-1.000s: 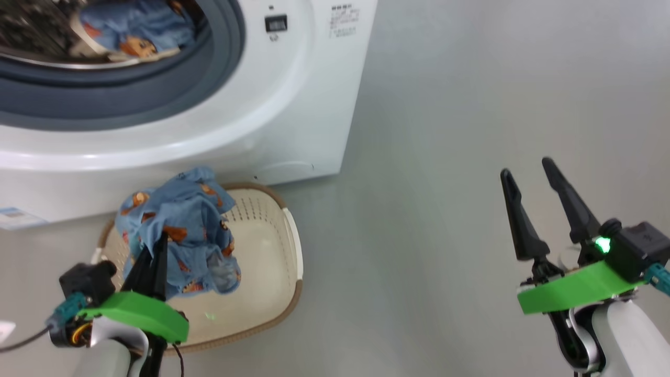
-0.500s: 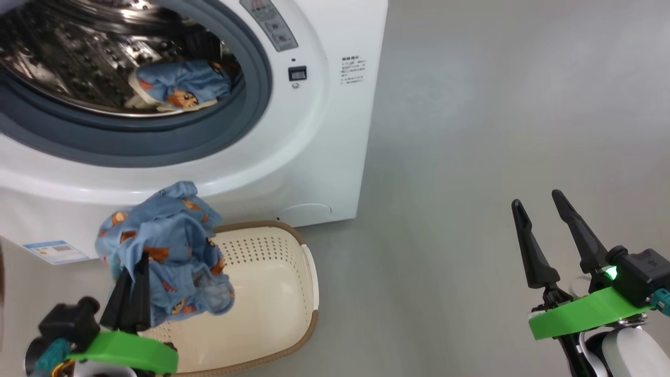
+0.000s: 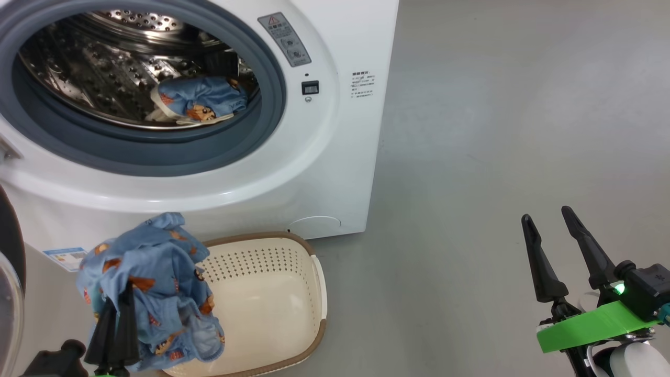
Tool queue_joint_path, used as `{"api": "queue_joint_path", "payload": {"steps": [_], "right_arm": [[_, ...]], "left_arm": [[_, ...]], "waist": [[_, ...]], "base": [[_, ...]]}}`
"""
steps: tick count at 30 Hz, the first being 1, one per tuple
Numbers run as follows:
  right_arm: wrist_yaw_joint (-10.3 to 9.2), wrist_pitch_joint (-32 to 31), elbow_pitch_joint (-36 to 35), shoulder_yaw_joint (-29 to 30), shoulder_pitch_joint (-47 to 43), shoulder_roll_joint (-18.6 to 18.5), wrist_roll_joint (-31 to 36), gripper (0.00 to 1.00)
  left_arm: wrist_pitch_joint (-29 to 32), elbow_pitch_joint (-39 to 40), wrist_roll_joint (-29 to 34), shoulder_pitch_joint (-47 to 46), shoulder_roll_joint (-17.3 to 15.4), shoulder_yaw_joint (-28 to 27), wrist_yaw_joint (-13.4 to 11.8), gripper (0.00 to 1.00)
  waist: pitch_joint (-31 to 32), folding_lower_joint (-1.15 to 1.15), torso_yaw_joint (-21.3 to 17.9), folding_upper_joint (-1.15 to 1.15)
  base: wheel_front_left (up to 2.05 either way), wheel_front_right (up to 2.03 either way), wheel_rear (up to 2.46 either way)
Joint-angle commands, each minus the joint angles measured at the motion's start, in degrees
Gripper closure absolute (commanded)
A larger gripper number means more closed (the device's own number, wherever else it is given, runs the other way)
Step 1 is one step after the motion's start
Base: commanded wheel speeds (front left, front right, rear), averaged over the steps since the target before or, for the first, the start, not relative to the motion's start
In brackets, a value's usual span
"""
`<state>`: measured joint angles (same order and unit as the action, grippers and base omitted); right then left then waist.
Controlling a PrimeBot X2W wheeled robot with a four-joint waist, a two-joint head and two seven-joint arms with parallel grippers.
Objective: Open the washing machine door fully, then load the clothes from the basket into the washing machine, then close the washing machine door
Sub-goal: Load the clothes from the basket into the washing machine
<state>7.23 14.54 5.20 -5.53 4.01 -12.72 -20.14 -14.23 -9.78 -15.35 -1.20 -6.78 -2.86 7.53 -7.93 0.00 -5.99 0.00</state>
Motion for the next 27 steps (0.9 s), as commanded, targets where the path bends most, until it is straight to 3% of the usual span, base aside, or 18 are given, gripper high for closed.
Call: {"api": "queue_joint_path", "payload": {"steps": [1,14,27], "right_arm": [[0.25,0.5,-1.6,-0.9,0.0,-1.1,0.0,0.0],[0.25,0.5,-2.1,-0.9,1.1,-0.6,0.1,0.0],[0.25,0.5,-2.4,-1.7,4.5,0.7,0.2,0.0]], "left_arm": [[-0.8,2.2,0.5,-0.5,-0.3,-2.1,-0.1,1.0],[-0.8,2.0,1.4,-3.3,0.6,-2.8,-0.1,1.0],[-0.8,-4.6,1.7,-19.1,-2.8,-1.8,0.0,1.0]], "waist": [[-0.2,0.0,0.1,0.0],[-3.1,0.0,0.1,0.0],[-9.1,0.0,-1.4,0.0]], "base": [[0.0,0.0,0.0],[0.0,0.0,0.0],[0.0,0.0,0.0]]}}
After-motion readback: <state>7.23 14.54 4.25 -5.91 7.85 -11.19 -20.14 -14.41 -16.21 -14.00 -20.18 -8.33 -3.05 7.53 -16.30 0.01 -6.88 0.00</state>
